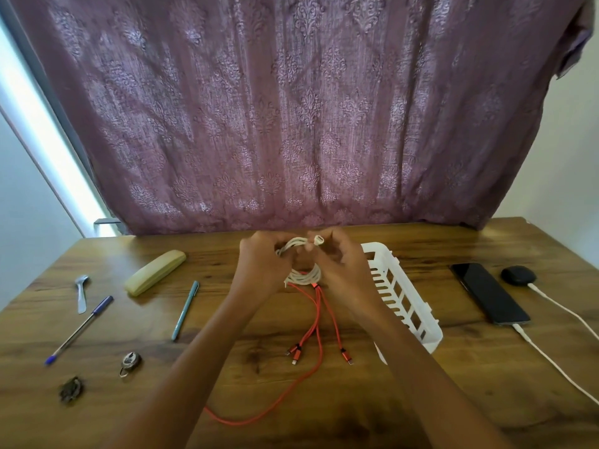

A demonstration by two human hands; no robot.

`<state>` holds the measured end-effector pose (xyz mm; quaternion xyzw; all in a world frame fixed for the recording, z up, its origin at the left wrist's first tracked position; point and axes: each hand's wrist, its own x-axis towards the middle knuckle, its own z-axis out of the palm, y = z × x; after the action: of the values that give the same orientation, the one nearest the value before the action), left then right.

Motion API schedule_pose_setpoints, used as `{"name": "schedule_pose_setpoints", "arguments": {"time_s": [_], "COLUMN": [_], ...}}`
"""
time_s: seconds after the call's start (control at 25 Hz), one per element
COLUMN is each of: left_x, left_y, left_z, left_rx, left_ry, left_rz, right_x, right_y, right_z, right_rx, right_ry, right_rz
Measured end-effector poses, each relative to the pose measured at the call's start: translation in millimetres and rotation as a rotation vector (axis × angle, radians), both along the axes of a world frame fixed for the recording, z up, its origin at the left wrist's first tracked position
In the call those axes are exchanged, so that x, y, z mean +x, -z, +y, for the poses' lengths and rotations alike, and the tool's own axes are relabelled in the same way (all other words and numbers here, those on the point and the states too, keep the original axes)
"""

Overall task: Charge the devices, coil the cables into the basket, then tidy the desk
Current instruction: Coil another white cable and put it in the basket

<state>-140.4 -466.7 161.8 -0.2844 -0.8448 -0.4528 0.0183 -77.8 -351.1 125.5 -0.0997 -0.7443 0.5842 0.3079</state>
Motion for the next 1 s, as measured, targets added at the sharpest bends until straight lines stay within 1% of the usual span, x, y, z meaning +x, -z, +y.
{"name": "schedule_pose_setpoints", "arguments": {"time_s": [0.08,0.2,0.24,0.28,0.32,0.4,0.52,0.56,0.64,0.72,0.76,0.88,1.0], "left_x": [3.2,3.1,3.3,3.4,3.9,4.6,2.9,2.3,4.1,9.2,11.1,16.2,18.4], "left_y": [1.0,0.8,-0.4,-0.7,-1.4,-2.5,-4.8,-5.0,-3.5,-1.1,1.2,4.1,6.7], "left_z": [2.0,1.8,1.1,0.6,0.4,0.0,0.0,0.3,1.8,5.3,7.1,11.2,11.4], "left_rx": [0.032,0.092,0.116,0.136,0.154,0.219,0.364,0.390,0.406,0.427,0.438,0.458,0.455], "left_ry": [-0.045,-0.075,-0.081,-0.085,-0.091,-0.094,-0.084,-0.090,-0.113,-0.140,-0.154,-0.175,-0.162], "left_rz": [0.012,-0.015,-0.045,-0.073,-0.099,-0.181,-0.372,-0.401,-0.402,-0.395,-0.394,-0.365,-0.342], "right_x": [4.3,13.6,16.4,17.5,18.3,17.1,15.7,14.8,13.0,11.2,10.9,15.2,19.1], "right_y": [-1.2,-8.3,-11.0,-11.9,-12.8,-11.1,-2.7,0.3,6.6,9.3,8.5,-2.0,-7.5], "right_z": [-0.5,-1.2,-1.8,-1.2,-0.1,4.3,12.5,14.0,14.2,9.9,6.1,-6.0,-6.9], "right_rx": [0.131,0.300,0.316,0.284,0.205,0.047,0.014,0.016,0.065,0.103,0.075,-0.056,-0.011], "right_ry": [0.097,0.162,0.165,0.179,0.194,0.239,0.236,0.228,0.252,0.295,0.288,0.183,0.084], "right_rz": [0.084,0.299,0.338,0.352,0.350,0.311,0.279,0.276,0.243,0.144,0.092,-0.012,-0.062]}}
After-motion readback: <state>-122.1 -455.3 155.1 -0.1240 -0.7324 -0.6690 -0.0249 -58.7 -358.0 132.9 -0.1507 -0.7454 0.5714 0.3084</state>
